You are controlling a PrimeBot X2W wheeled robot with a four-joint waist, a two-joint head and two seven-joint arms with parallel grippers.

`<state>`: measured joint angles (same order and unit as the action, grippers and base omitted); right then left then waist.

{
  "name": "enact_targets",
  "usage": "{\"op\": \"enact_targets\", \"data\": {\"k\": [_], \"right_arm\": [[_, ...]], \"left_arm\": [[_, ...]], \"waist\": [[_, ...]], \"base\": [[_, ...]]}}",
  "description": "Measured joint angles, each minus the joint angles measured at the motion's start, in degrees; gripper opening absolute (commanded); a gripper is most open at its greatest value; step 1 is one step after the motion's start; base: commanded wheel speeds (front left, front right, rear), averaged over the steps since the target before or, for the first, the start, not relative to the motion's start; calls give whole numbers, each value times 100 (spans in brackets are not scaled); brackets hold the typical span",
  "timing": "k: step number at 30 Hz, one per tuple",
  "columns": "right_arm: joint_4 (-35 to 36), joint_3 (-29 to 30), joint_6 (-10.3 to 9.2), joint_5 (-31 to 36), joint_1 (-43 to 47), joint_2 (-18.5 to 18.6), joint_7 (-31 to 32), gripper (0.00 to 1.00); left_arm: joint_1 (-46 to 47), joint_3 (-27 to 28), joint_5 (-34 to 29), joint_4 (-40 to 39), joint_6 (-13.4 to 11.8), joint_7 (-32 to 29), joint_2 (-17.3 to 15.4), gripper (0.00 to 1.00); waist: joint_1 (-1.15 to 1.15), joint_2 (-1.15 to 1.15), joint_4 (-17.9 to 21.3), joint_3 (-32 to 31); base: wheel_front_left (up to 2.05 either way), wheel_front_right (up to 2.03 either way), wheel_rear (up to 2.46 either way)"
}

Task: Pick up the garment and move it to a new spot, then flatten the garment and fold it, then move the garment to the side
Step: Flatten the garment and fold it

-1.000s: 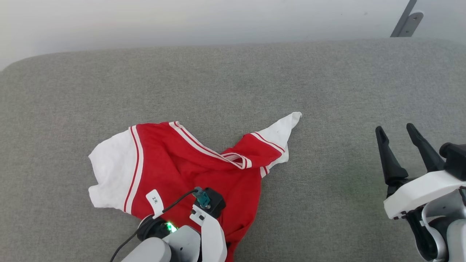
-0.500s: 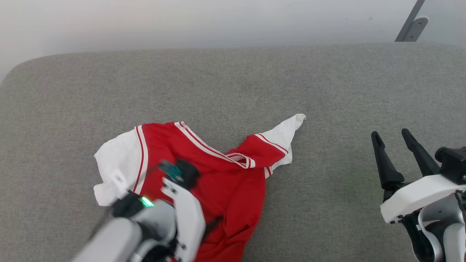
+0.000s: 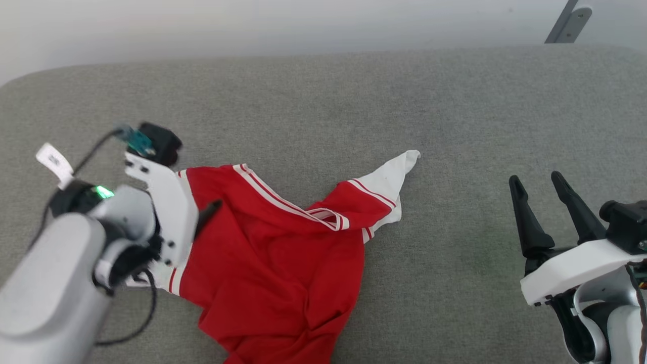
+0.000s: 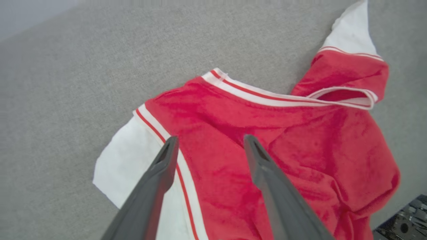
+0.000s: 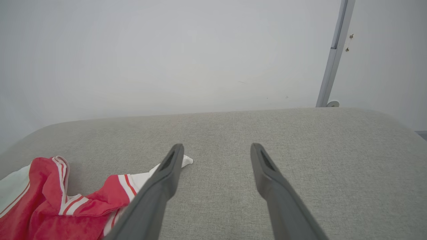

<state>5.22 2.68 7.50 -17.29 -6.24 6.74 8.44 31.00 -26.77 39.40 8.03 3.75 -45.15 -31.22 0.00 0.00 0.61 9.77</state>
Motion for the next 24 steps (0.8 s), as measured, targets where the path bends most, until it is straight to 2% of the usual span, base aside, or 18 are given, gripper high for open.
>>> {"op": "enact_targets", "data": {"k": [11, 20, 24], "right_arm": [[-40, -108, -1, -77, -140, 66, -45, 100], [3, -168, -1, -98, -140, 185, 55, 100], [45, -235, 0, -105, -140, 231, 124, 100]], "left_arm": [[823, -22, -112, 1980, 208, 152, -133, 100], [1132, -227, -446, 3298, 209, 446, -146, 100], [1235, -308, -509, 3733, 196, 659, -2, 100]], "waist": [[0, 0, 180, 232], [0, 0, 252, 369], [0, 0, 232, 412]], "base": [[0, 0, 0], [0, 0, 0], [0, 0, 0]]}}
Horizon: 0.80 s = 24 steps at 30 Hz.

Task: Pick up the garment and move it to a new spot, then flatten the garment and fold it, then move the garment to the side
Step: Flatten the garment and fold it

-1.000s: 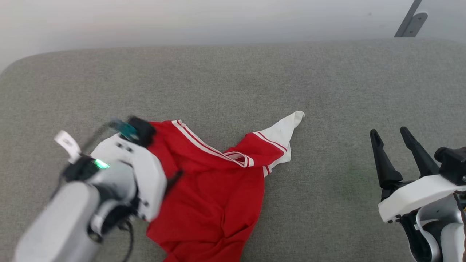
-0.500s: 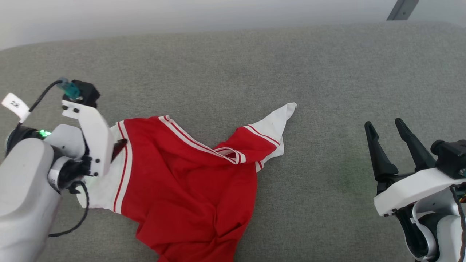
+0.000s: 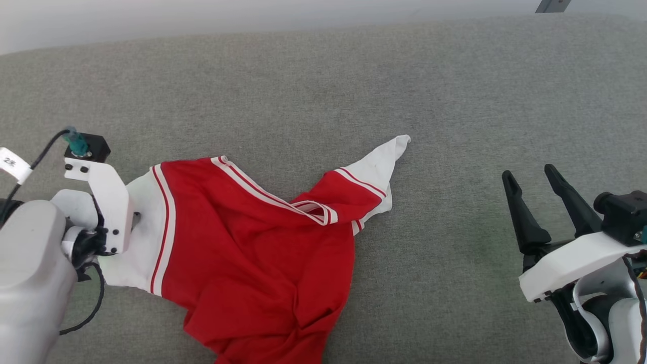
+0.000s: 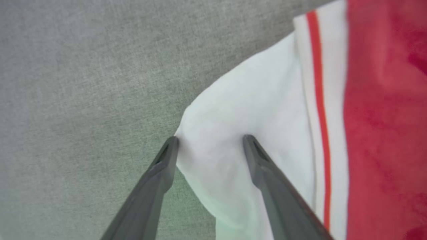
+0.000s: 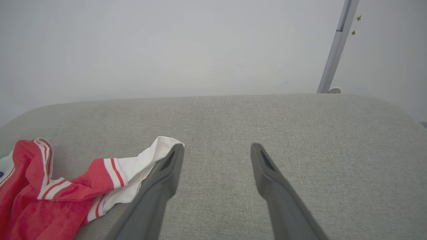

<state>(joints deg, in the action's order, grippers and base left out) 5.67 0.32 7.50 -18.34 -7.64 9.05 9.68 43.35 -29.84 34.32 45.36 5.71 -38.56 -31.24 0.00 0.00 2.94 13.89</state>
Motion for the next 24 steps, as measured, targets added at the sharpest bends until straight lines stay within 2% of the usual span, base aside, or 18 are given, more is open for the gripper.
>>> {"op": "enact_targets", "data": {"k": [3, 4, 5, 6, 12, 24], "right_arm": [[30, -33, 0, -32, -3, 40, 59, 100], [44, -60, -1, -38, -5, 57, 93, 100], [55, -69, 0, -38, -9, 67, 101, 100], [66, -65, 0, -38, -20, 77, 119, 100], [83, -48, 0, -47, -81, 120, 196, 100], [49, -136, -1, -89, -236, 229, 313, 100]], "left_arm": [[87, -44, -15, 278, 14, 153, 116, 100], [112, -62, -7, 358, 19, 178, 153, 59], [146, -81, -8, 424, 35, 197, 177, 7], [194, -78, 8, 504, 42, 212, 205, 0], [409, -75, 15, 864, 32, 433, 234, 0], [567, -78, 12, 1351, -202, 497, 190, 0]], "waist": [[0, 0, -29, 33], [0, 0, -40, 47], [0, 0, -51, 62], [0, 0, -67, 79], [0, 0, -197, 161], [0, 0, -507, 223]], "base": [[0, 0, 0], [0, 0, 0], [0, 0, 0], [0, 0, 0], [0, 0, 0], [0, 0, 0]]}}
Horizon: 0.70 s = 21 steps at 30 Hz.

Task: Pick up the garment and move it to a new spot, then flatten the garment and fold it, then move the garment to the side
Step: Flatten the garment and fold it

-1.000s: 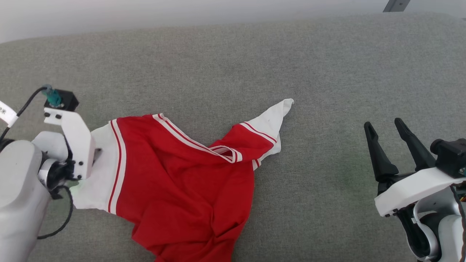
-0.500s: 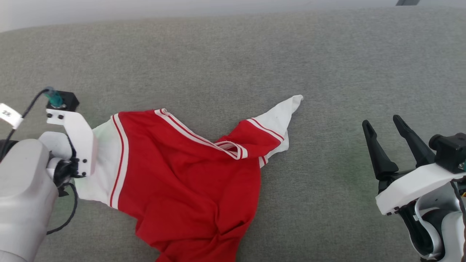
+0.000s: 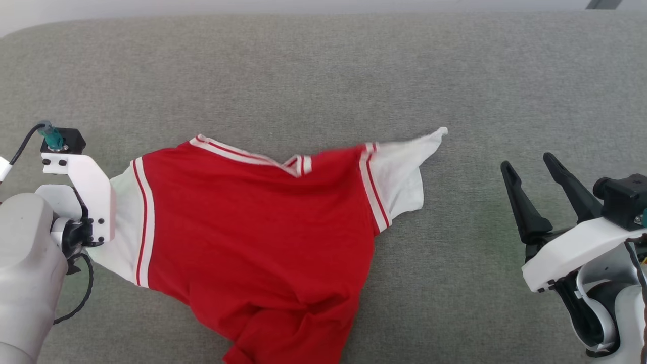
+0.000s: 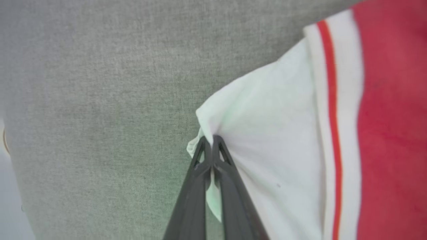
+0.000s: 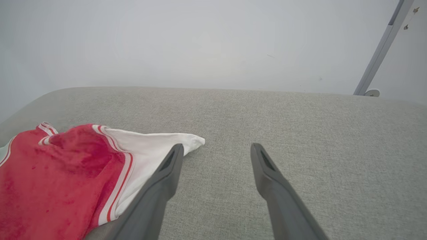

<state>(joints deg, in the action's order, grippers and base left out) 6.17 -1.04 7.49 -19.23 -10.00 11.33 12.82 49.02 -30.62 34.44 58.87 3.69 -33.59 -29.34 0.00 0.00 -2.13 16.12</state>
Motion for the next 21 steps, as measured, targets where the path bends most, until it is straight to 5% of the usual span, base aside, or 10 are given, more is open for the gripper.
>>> {"op": "enact_targets", "data": {"k": [7, 9, 10, 11, 12, 13, 14, 21], "right_arm": [[-23, -38, 0, 1, -48, 33, 54, 100], [-32, -45, 1, 1, -61, 36, 67, 100], [-32, -45, 1, 1, -61, 36, 67, 100], [-37, -51, 0, 1, -63, 40, 79, 100], [-44, -62, 1, 1, -64, 42, 79, 100], [-47, -65, 1, 1, -64, 53, 80, 100], [-52, -70, 1, 0, -64, 59, 85, 100], [-87, -142, 1, -40, -64, 112, 148, 100]], "left_arm": [[27, 45, 109, 104, -21, -65, 62, 0], [21, 79, 147, 97, -16, 21, 86, 18], [21, 79, 147, 97, -16, 21, 86, 36], [14, 97, 169, 89, -16, 42, 101, 36], [10, 103, 188, 74, -14, 62, 114, 60], [3, 104, 191, 59, -8, 93, 131, 94], [-2, 110, 198, 47, -8, 131, 143, 100], [-13, 130, 383, -133, 62, 92, 210, 100]], "waist": [[0, 0, -103, 1], [0, 0, -122, -9], [0, 0, -122, -9], [0, 0, -131, -17], [0, 0, -140, -26], [0, 0, -150, -36], [0, 0, -159, -46], [0, 0, -230, -133]], "base": [[0, 0, 0], [0, 0, 0], [0, 0, 0], [0, 0, 0], [0, 0, 0], [0, 0, 0], [0, 0, 0], [0, 0, 0]]}}
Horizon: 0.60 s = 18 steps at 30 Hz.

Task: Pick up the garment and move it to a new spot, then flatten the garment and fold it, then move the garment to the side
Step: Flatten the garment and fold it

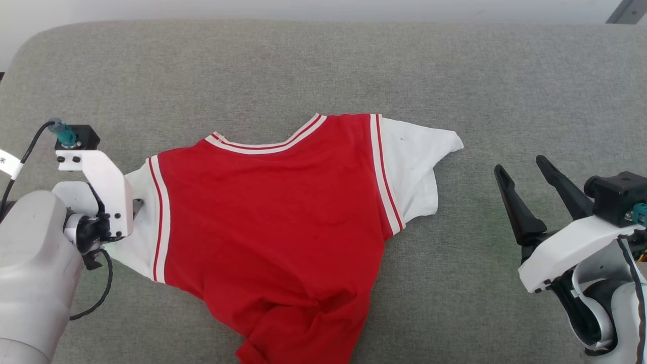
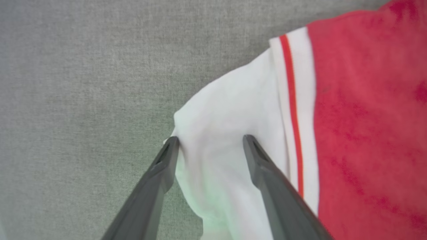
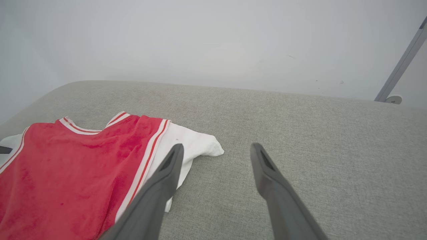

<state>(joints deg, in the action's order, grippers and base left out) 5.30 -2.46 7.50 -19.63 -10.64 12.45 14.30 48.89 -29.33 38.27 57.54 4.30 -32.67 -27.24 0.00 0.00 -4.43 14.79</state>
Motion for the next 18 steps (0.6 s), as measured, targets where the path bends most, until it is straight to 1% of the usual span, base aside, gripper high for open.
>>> {"op": "enact_targets", "data": {"k": [5, 9, 11, 18], "right_arm": [[-3, -52, 0, -14, -32, 34, 42, 100], [4, -103, 0, -54, -74, 109, 129, 100], [20, -143, 0, -77, -129, 162, 177, 100], [15, -347, 0, -264, -375, 371, 505, 100]], "left_arm": [[-7, -58, -12, -125, 22, -32, -38, 100], [12, -70, -45, -160, -76, -49, -140, 100], [63, -51, -42, -164, -86, -48, -174, 100], [169, 18, 100, -29, -75, -111, -73, 100]], "waist": [[0, 0, -40, -12], [0, 0, -65, 21], [0, 0, -67, 60], [0, 0, -66, 249]], "base": [[0, 0, 0], [0, 0, 0], [0, 0, 0], [0, 0, 0]]}}
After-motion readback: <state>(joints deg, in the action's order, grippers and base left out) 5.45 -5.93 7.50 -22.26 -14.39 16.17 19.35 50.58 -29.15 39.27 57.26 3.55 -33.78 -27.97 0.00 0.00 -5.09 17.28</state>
